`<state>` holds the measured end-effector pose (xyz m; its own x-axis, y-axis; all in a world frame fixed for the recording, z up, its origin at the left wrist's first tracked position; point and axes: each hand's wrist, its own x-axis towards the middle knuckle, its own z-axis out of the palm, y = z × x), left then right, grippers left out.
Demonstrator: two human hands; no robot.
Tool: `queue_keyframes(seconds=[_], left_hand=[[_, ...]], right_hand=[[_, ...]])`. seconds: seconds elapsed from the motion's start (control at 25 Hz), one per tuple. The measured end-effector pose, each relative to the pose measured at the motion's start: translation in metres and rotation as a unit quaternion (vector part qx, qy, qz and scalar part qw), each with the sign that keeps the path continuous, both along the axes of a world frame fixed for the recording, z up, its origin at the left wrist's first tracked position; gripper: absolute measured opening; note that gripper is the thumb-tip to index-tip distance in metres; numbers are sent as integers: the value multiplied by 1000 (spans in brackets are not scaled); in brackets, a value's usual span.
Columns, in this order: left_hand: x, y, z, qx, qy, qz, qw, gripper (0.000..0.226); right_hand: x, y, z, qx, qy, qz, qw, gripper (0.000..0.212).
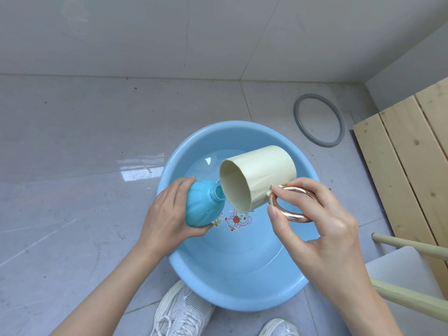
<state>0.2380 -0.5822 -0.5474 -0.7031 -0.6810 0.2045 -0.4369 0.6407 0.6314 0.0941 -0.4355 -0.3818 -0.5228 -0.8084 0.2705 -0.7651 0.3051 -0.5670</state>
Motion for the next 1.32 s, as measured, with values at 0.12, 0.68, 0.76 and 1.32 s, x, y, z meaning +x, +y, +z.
queue_keyframes(seconds=[0.12,0.68,0.76,1.32], left_hand=[[0,0,0,0,1,0,1000,91],[0,0,2,2,3,-2,1000,92],[-1,0,1,1,4,-2,1000,95],[0,0,3,12,-3,-9,1000,97]], right_hand=[[1,-1,1,3,7,5,1000,29],[3,-2,3,24,74,34,996,31],[3,-2,4,29,89,41,995,31],[8,-3,7,41,168,85,981,29]])
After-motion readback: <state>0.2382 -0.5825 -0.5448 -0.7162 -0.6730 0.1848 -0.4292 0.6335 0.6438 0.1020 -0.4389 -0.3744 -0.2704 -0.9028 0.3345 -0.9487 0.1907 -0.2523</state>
